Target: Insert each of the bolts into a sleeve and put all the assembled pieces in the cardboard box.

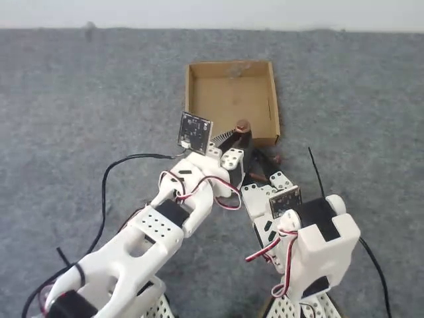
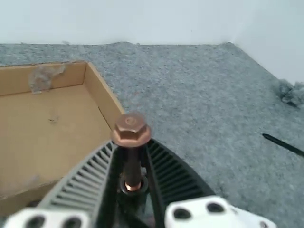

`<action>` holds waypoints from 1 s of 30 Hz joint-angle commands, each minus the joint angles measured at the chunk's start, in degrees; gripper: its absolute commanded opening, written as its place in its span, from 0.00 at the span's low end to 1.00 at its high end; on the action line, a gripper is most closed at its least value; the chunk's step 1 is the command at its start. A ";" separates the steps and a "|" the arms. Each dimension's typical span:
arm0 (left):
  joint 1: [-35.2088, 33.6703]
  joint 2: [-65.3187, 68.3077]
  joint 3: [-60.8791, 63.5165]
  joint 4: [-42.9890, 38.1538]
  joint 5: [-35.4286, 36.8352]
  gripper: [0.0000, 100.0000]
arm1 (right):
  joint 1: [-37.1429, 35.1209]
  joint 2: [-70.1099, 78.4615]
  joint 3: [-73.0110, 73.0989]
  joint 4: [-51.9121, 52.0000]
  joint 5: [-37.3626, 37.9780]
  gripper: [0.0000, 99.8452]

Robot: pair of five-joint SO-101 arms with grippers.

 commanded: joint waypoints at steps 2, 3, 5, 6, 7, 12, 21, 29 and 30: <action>0.00 4.48 -1.19 -2.11 -0.70 0.01 | 1.01 -3.03 0.88 -1.71 0.70 0.01; -0.09 6.42 -1.63 -2.99 -0.70 0.01 | 1.01 -3.03 0.88 -1.71 0.79 0.01; -0.09 10.73 -2.42 -5.10 -0.70 0.01 | 1.45 -3.03 0.88 -1.71 0.88 0.01; -0.09 12.57 -2.51 -6.51 -0.70 0.01 | 2.15 -3.03 0.79 -1.71 0.70 0.01; -0.09 14.51 -2.68 -8.26 -0.79 0.01 | 2.77 -3.03 0.62 -1.71 0.62 0.01; 0.35 19.16 -1.80 -15.56 -2.46 0.01 | 3.38 -3.12 0.44 -1.71 0.62 0.01; 1.67 19.16 -0.66 -15.21 -4.75 0.01 | 3.47 -3.12 0.44 -1.71 0.62 0.01; 1.49 19.16 -0.57 -15.21 -4.84 0.05 | 3.47 -3.12 0.44 -1.71 0.62 0.01; 1.49 19.16 -0.31 -15.21 -4.84 0.08 | 3.47 -3.12 0.44 -1.71 0.62 0.01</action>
